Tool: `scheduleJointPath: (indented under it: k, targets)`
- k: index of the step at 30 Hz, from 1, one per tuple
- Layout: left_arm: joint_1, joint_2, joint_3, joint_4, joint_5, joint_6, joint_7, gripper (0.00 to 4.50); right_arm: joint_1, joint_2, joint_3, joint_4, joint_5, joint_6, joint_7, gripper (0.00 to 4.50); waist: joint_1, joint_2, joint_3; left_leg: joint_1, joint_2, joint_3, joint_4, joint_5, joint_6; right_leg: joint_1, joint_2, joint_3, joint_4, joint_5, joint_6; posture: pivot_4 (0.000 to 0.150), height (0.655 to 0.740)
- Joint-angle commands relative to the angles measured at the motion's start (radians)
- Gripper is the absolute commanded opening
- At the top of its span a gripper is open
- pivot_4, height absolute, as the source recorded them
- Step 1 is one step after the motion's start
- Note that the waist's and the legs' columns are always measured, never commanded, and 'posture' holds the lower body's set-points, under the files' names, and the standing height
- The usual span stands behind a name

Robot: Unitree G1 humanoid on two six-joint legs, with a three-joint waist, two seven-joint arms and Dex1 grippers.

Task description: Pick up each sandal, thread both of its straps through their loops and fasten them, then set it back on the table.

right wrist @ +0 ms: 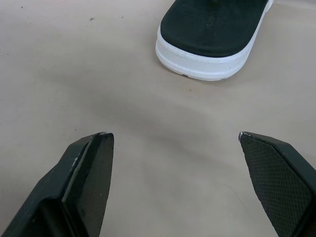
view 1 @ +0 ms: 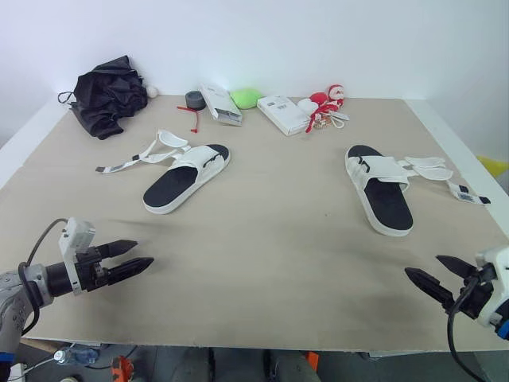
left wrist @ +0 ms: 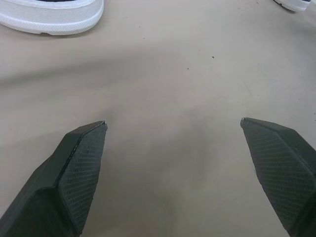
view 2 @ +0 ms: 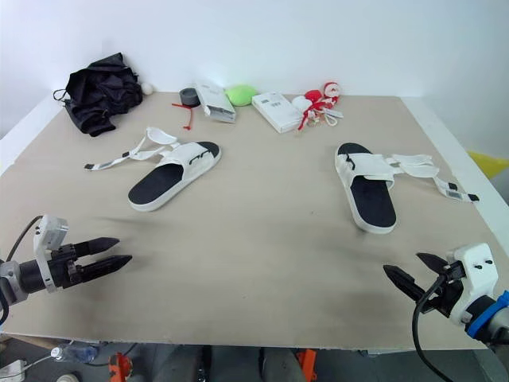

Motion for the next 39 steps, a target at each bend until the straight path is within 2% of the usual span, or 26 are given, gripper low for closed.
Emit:
scheduleJointPath:
  k: [1,10,14,17,20,23,28,32,39]
  targets:
    - [0.006,0.013,0.009,-0.009,0.006,-0.014,-0.012,4.5,-0.026,0.005,0.004,0.001,0.004,-0.016,-0.002,4.38,0.0,0.0,0.0,0.0,0.0,0.0,0.0,0.0,0.0,0.0,0.0,0.0,0.0,0.0,0.0,0.15,0.74]
    - [-0.05,0.033,-0.055,0.047,0.04,-0.026,-0.07,4.5,-0.047,0.024,0.004,-0.027,0.038,-0.004,-0.008,4.38,0.001,-0.001,0.0,0.0,0.001,0.002,0.0,0.0,0.0,-0.001,0.001,0.001,0.0,0.001,0.0,0.15,0.74]
    - [-0.101,0.058,-0.162,0.087,0.145,-0.141,-0.149,4.5,-0.092,0.032,-0.026,-0.111,0.145,0.048,-0.036,4.38,0.003,-0.001,0.0,0.0,0.001,0.001,0.0,0.0,0.0,0.0,0.001,0.001,0.0,0.001,0.0,0.15,0.74]
    - [-0.152,0.038,-0.23,0.007,0.133,-0.177,-0.216,4.5,-0.154,0.035,0.055,-0.189,0.155,0.083,-0.091,4.38,0.001,-0.001,0.0,0.001,0.002,0.003,0.001,0.0,0.0,0.0,0.002,0.002,0.0,0.003,0.0,0.15,0.74]
    - [-0.246,-0.014,-0.252,-0.038,0.088,-0.161,-0.207,4.5,-0.259,0.054,0.169,-0.199,0.092,0.101,-0.18,4.38,0.002,-0.003,0.001,0.0,0.002,0.004,0.002,0.0,0.0,-0.001,0.002,0.002,0.0,0.004,0.001,0.15,0.74]
    - [-0.34,-0.077,-0.274,-0.052,0.061,-0.14,-0.179,4.5,-0.42,0.08,0.308,-0.106,-0.032,0.121,-0.312,4.38,0.001,-0.002,0.001,-0.002,0.002,0.004,0.006,0.0,0.0,-0.001,0.004,0.003,0.0,0.005,0.003,0.15,0.74]
    - [-0.434,-0.187,-0.31,-0.06,0.056,-0.123,-0.098,4.5,-0.646,0.14,0.368,0.12,-0.131,0.076,-0.422,4.38,-0.001,-0.002,0.002,-0.006,0.001,0.003,0.009,0.0,0.001,-0.003,0.008,0.008,0.0,0.007,0.006,0.15,0.74]
    - [-0.455,-0.229,-0.32,-0.069,0.07,-0.139,-0.063,4.5,-0.726,0.164,0.387,0.249,-0.175,0.025,-0.422,4.38,-0.001,-0.002,0.002,-0.015,0.001,0.002,0.013,0.0,0.001,-0.011,0.011,0.008,0.001,0.014,0.0,0.15,0.74]
    - [-0.483,-0.269,-0.322,-0.087,0.071,-0.137,0.0,4.5,-0.873,0.213,0.432,0.499,-0.231,-0.066,-0.402,4.38,-0.006,-0.002,0.002,-0.016,0.002,0.003,0.014,-0.001,0.002,-0.012,0.011,0.009,0.002,0.014,0.0,0.15,0.74]
